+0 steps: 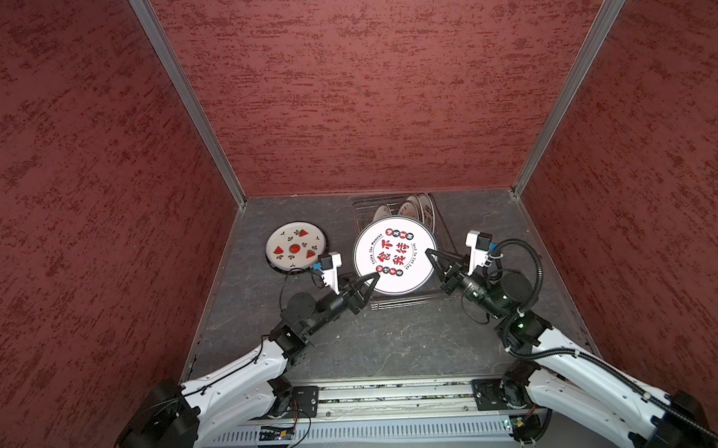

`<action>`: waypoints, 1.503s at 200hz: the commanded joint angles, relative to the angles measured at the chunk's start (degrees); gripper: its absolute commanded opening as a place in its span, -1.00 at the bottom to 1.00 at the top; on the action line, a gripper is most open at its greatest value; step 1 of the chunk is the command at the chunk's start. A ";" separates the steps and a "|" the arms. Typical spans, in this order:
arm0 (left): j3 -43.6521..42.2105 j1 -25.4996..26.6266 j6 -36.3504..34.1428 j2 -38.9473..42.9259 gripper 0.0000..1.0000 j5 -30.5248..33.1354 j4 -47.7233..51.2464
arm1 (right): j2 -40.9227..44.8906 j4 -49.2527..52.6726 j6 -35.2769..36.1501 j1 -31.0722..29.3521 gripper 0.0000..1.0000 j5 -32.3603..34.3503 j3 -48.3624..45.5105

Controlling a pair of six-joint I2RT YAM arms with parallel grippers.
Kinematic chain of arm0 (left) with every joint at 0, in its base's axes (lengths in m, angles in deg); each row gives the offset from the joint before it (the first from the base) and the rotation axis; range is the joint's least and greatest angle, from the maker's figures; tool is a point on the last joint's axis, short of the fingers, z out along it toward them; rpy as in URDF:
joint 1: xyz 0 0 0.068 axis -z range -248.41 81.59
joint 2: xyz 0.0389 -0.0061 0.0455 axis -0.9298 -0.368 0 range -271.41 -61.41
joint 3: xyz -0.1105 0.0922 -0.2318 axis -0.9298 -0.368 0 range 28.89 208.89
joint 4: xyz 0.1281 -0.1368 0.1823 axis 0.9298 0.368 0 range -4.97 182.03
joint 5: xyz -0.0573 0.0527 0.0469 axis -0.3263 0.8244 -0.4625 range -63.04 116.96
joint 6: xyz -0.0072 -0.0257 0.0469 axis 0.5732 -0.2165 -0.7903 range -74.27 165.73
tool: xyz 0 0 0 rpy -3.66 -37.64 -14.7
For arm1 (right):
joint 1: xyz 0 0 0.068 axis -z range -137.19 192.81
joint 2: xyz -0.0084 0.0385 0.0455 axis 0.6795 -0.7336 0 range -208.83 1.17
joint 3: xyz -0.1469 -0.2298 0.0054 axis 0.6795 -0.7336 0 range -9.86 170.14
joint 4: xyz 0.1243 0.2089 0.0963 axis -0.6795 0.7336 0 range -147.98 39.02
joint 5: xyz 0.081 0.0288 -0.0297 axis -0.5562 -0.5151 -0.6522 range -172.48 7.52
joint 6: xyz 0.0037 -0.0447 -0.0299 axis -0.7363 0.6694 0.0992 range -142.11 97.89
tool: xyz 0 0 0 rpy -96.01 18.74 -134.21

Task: Unload the plates from the dish rack
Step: 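Grasp the text plate rim with the left gripper beside the right gripper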

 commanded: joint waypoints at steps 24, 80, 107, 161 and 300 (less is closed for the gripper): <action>1.22 0.13 1.76 0.25 -0.66 1.11 0.25 | 0.56 -8.01 -1.54 0.28 -1.00 -2.18 -0.66; 2.44 0.57 3.24 -0.26 -1.00 3.72 3.36 | -2.61 -11.53 0.94 0.20 -0.89 -3.59 -1.92; 2.74 0.50 4.82 -0.64 -1.00 4.76 3.41 | -4.16 -11.66 1.34 0.20 -0.70 -3.97 -1.45; 1.57 0.41 7.01 0.12 -1.00 5.03 0.08 | -7.29 -10.28 2.57 0.20 0.49 -7.38 0.37; -1.74 -7.59 11.39 9.93 -1.00 8.07 6.63 | -13.79 -4.23 6.88 0.11 0.98 -9.40 5.15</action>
